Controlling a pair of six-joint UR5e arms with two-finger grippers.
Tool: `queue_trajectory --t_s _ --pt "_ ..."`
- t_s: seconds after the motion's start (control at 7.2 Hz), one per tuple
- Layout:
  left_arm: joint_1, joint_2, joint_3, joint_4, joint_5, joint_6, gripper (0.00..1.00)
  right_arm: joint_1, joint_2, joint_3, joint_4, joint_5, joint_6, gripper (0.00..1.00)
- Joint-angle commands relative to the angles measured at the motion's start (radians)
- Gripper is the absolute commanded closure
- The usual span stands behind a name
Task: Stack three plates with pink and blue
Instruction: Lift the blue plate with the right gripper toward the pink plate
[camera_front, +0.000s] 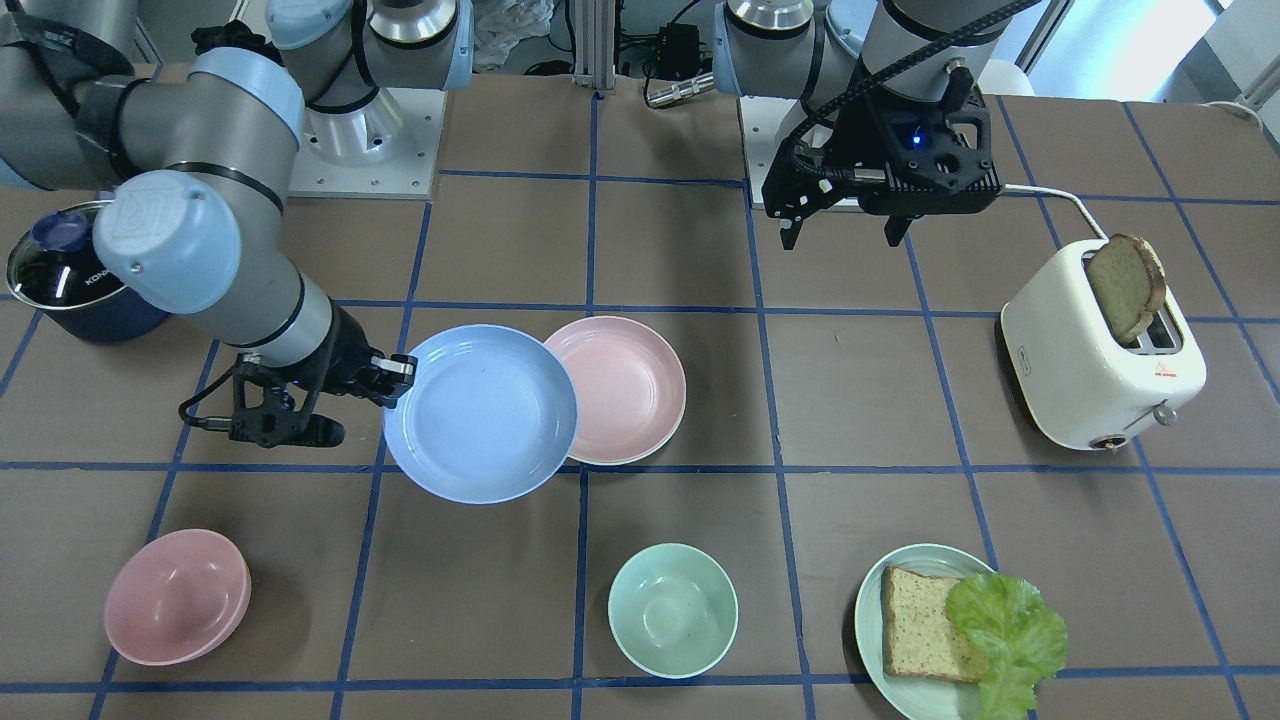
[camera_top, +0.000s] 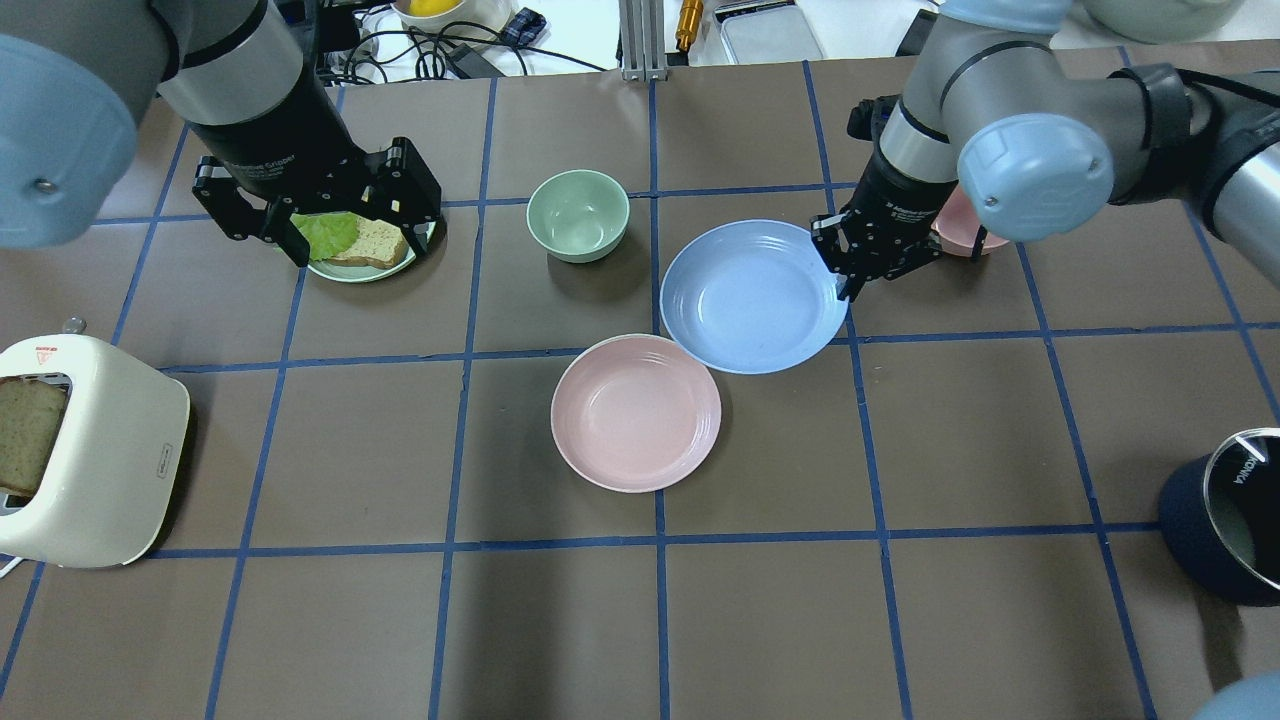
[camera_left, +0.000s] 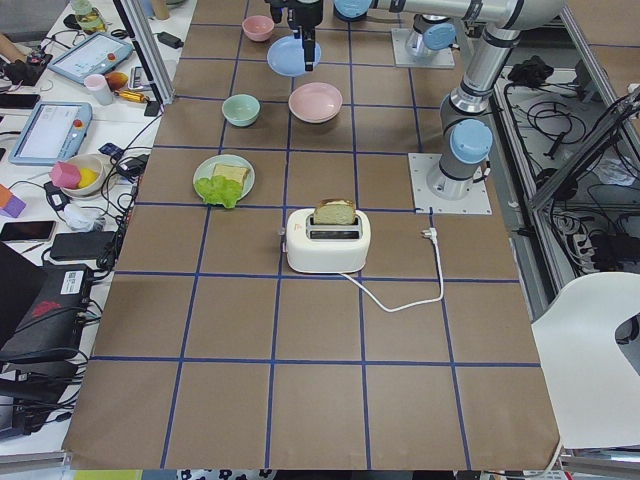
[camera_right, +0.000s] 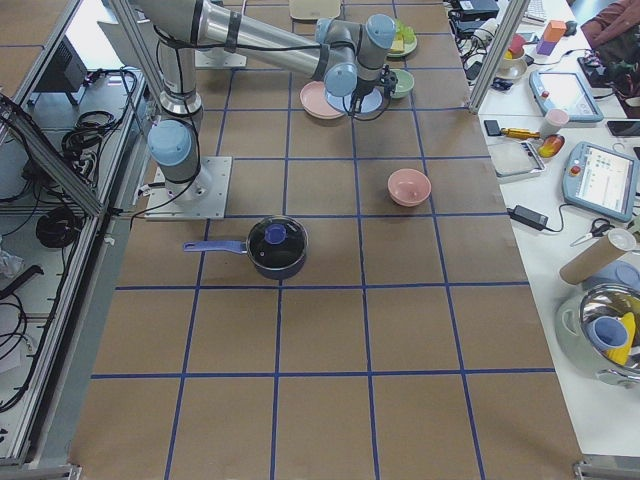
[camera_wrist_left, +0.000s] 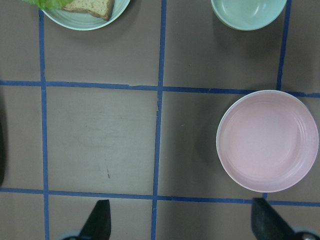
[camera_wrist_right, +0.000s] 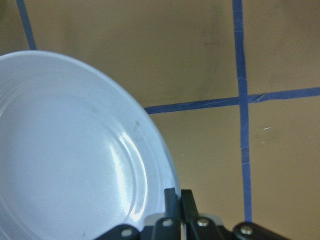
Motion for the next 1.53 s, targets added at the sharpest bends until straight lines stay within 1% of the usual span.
queue_trajectory --t_s 0.0,0.14,0.28,0.56,0.69,1.39 --pt "-0.001 0.002 0.0 0.0 0.005 0.001 0.0 0.04 0.0 0.006 -0.002 0.004 0.067 1.0" --pt "0.002 0.002 0.0 0.0 0.0 0.001 0.0 0.05 0.002 0.017 -0.008 0.004 0.069 1.0" --pt "0.001 0.002 0.0 0.0 -0.001 0.001 0.0 0.077 0.0 0.055 -0.067 0.004 0.075 1.0" --pt "0.002 0.003 0.0 0.0 -0.001 0.001 0.0 0.117 0.0 0.165 -0.277 0.004 0.171 1.0" --pt "0.002 0.003 0.0 0.0 0.0 0.001 0.0 0.128 0.0 0.183 -0.303 0.004 0.179 1.0" --pt "0.004 0.008 0.0 0.0 0.002 0.001 0.0 0.185 0.009 0.186 -0.319 0.006 0.271 1.0"
